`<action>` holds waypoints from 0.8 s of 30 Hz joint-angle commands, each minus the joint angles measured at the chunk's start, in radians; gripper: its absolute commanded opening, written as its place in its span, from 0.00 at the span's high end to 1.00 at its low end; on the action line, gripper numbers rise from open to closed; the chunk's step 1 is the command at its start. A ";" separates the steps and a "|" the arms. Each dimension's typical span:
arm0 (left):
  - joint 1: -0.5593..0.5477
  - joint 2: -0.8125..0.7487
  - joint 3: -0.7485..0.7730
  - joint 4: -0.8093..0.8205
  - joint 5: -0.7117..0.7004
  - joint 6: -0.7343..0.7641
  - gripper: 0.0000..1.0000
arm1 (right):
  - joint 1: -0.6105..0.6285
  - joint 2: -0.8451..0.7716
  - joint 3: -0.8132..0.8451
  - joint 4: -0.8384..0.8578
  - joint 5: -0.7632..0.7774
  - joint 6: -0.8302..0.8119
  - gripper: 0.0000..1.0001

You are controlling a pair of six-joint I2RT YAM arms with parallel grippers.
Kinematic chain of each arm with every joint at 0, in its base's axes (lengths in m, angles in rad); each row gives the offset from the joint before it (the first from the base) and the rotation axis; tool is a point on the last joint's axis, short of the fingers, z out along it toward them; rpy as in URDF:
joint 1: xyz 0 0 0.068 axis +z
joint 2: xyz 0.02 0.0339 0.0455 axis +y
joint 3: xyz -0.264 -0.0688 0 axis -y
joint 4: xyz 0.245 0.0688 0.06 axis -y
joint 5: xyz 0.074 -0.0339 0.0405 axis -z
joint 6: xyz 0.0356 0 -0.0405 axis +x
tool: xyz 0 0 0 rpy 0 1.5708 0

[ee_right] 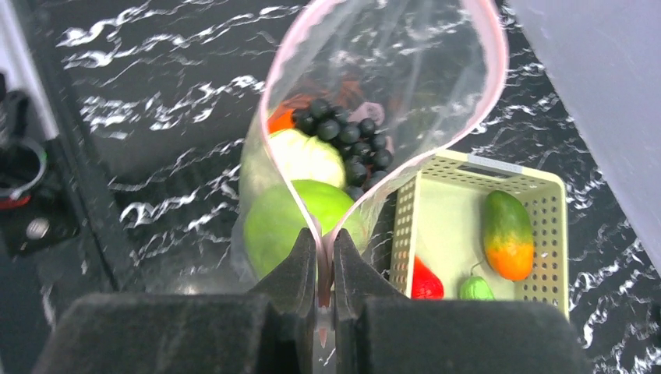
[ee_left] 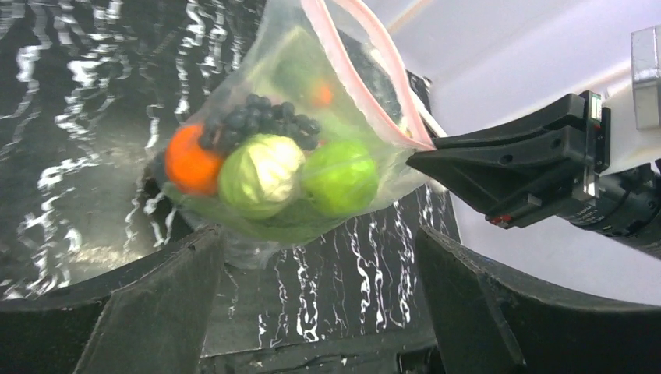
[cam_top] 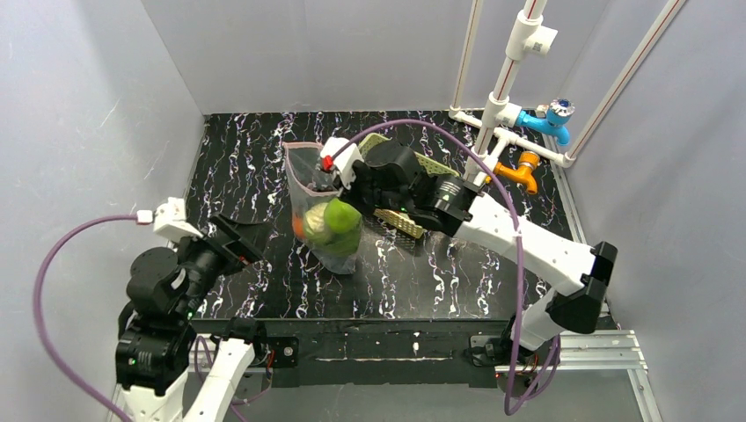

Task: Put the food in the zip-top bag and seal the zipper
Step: Zip the zipper food storage bag at the center of the board.

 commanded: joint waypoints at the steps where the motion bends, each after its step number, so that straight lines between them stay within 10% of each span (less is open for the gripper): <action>1: -0.002 -0.001 -0.140 0.291 0.314 0.083 0.11 | -0.021 -0.151 -0.137 0.107 -0.243 -0.125 0.99; 9: -0.002 -0.040 -0.353 0.760 0.729 0.385 0.09 | -0.042 -0.257 -0.294 0.200 -0.390 -0.111 0.99; 24: -0.008 0.257 -0.141 0.867 1.019 0.661 0.06 | -0.090 -0.132 0.060 -0.068 -0.446 -0.179 0.99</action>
